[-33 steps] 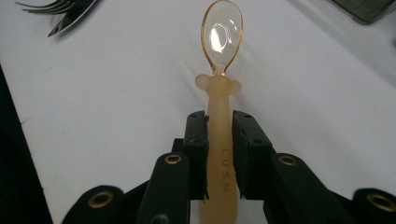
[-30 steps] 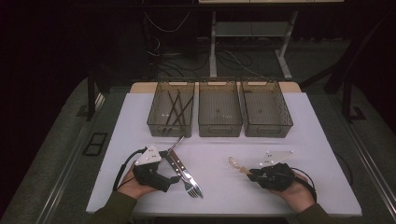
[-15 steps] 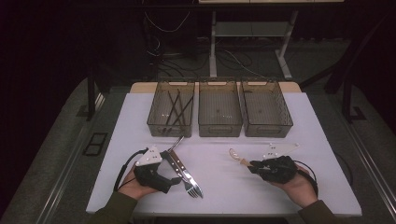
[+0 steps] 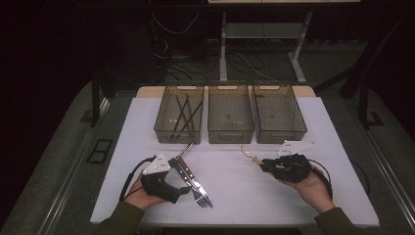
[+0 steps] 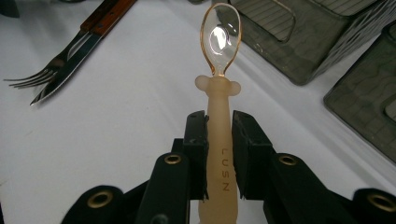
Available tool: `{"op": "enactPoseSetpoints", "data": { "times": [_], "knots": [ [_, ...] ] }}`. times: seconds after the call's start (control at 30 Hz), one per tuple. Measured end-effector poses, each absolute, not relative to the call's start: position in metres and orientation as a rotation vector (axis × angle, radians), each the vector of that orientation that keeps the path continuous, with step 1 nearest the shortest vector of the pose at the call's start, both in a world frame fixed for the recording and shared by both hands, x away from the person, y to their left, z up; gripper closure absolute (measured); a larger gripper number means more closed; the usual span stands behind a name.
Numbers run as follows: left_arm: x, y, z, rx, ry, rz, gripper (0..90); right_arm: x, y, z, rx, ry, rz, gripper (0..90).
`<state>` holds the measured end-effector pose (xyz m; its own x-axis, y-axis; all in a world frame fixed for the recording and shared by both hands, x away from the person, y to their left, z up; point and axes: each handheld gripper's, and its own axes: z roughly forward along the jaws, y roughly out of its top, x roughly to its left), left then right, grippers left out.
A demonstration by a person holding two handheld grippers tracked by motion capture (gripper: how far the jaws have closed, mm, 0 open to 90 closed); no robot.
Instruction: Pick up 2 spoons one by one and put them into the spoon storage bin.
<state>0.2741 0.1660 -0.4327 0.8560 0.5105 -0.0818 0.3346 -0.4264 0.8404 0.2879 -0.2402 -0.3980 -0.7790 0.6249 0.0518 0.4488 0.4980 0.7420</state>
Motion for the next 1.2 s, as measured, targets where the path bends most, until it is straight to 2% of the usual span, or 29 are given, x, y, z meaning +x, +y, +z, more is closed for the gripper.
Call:
{"op": "enactPoseSetpoints", "data": {
  "times": [0.57, 0.7, 1.2],
  "knots": [
    [0.274, 0.164, -0.433, 2.068, 0.608, 0.231, 0.0, 0.313, -0.224, -0.383, 0.912, 2.458, 1.209, 76.4],
    [0.274, 0.163, -0.432, 2.05, 0.636, 0.249, 4.4, 0.321, -0.22, -0.38, 0.913, 2.444, 1.22, 76.4],
    [0.272, 0.16, -0.432, 2.065, 0.637, 0.258, 4.9, 0.344, -0.211, -0.371, 0.932, 2.41, 1.23, 76.4]
  ]
}}
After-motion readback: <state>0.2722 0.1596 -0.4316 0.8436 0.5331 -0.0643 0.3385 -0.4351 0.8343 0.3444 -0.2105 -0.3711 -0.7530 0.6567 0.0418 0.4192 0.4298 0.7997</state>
